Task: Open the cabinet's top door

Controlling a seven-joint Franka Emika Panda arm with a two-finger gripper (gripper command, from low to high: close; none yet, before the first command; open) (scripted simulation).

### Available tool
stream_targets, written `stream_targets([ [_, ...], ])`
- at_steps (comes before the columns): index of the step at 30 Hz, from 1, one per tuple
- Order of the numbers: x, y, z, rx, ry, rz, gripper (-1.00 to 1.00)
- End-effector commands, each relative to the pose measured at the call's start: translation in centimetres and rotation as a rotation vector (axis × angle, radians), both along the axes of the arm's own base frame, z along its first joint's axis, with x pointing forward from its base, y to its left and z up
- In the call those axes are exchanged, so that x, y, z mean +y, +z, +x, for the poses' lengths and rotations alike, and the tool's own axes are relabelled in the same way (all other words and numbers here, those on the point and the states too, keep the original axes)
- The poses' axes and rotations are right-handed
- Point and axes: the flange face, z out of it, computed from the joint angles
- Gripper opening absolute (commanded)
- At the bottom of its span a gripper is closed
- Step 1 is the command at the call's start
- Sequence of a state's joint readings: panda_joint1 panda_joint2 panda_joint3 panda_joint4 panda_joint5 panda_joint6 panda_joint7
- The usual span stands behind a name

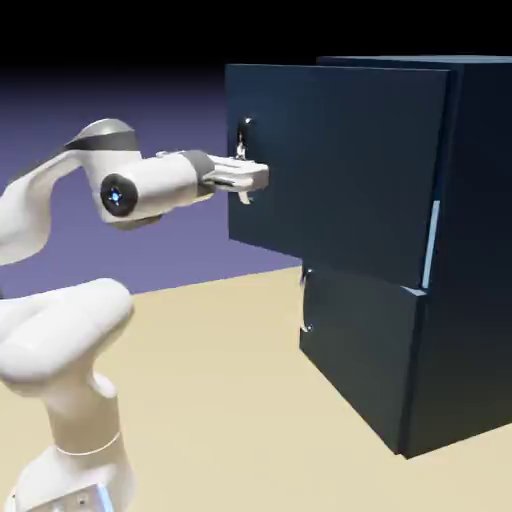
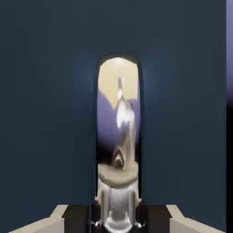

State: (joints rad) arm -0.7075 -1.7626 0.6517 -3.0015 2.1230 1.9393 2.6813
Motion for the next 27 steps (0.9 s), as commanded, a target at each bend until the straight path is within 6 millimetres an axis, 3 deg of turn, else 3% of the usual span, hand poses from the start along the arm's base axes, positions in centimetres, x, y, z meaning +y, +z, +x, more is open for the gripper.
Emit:
stream_targets([
  [1, -0.6, 0.0, -0.4, 0.000, 0.020, 0.000, -1.00],
  [17, -9.3, 0.0, -4.7, 0.000, 0.279, 0.000, -1.00],
  [27, -16.6, 0.0, -6.5, 0.000, 0.477, 0.000, -1.00],
])
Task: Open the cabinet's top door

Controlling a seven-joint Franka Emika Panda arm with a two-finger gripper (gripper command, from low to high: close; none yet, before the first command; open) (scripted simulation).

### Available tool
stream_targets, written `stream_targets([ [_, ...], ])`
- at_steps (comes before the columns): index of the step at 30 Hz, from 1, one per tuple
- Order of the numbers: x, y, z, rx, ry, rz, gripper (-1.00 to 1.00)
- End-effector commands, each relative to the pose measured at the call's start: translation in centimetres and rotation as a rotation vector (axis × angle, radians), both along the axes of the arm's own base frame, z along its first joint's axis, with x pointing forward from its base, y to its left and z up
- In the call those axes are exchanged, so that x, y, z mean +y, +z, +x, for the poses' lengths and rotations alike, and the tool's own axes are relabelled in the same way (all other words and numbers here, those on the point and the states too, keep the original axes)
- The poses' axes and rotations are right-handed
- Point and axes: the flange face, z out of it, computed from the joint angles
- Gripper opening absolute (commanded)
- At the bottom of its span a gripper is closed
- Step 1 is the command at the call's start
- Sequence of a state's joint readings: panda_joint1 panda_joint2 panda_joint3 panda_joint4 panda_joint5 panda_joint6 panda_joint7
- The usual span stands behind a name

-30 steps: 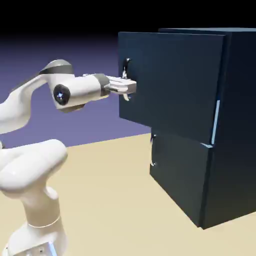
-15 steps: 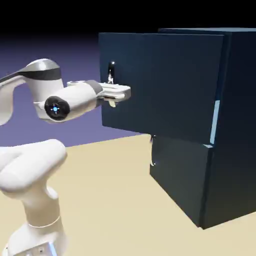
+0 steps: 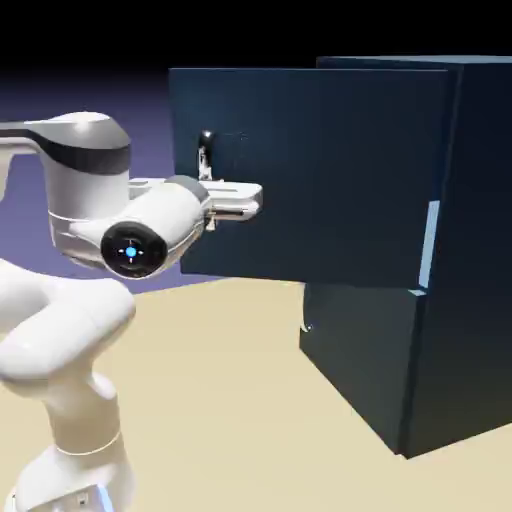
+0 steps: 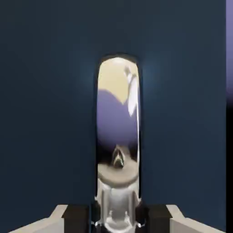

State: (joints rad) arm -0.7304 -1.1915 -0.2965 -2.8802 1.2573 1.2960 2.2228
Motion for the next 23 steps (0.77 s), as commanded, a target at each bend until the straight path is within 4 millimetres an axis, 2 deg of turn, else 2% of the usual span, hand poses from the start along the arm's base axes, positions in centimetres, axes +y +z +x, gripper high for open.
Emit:
stream_targets([
  [1, -0.8, 0.0, -0.1, 0.000, 0.022, 0.000, -1.00],
  [11, -9.2, 0.0, -0.1, 0.000, 0.246, 0.000, -1.00],
  [18, -15.2, 0.0, 1.1, 0.000, 0.408, 0.000, -1.00],
  [22, -17.9, 0.0, 1.9, 0.000, 0.482, 0.000, -1.00],
  [23, -17.9, 0.0, 1.9, 0.000, 0.482, 0.000, 1.00],
])
